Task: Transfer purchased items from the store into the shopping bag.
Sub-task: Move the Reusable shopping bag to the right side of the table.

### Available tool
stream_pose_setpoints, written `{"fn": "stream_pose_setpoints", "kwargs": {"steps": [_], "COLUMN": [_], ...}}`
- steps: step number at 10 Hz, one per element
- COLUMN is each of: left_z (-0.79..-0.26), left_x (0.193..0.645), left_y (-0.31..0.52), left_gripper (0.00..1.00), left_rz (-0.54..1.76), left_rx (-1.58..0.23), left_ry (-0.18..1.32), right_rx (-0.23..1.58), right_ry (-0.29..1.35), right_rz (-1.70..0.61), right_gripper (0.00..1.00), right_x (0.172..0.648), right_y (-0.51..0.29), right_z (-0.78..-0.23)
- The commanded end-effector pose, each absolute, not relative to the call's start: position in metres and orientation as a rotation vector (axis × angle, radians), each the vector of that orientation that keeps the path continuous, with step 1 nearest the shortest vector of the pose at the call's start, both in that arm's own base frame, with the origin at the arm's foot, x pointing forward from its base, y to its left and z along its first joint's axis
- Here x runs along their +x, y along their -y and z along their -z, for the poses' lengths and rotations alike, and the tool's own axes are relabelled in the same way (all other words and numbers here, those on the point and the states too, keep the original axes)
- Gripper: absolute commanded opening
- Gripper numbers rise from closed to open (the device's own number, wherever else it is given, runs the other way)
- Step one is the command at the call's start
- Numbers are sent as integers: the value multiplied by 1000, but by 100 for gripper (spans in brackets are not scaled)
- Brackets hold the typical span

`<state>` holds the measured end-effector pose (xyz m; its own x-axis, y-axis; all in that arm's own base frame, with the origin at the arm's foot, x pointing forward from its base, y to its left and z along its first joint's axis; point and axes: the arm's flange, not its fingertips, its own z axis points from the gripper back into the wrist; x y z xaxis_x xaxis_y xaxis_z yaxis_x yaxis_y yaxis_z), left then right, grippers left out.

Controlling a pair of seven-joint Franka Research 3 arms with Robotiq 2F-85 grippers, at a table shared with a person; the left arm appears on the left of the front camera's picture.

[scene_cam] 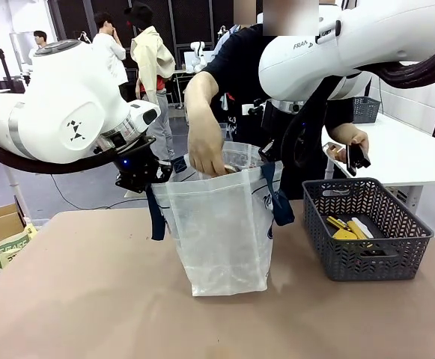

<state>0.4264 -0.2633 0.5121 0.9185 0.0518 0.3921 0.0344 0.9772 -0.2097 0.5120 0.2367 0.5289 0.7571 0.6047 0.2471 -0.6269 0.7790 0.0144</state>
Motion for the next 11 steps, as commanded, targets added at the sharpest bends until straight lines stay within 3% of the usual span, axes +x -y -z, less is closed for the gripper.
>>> {"fn": "stream_pose_setpoints", "kwargs": {"steps": [1, 11], "left_z": [-513, -513], "left_x": [426, 426], "left_y": [262, 262], "left_gripper": [0, 0], "left_rz": [-7, -7], "left_rx": [-207, -207], "left_ry": [413, 413], "right_rx": [98, 98], "right_ry": [230, 230], "right_rz": [-668, -668], "right_gripper": [0, 0], "right_x": [512, 512], "right_y": [-236, -236], "right_z": [-530, -530]}}
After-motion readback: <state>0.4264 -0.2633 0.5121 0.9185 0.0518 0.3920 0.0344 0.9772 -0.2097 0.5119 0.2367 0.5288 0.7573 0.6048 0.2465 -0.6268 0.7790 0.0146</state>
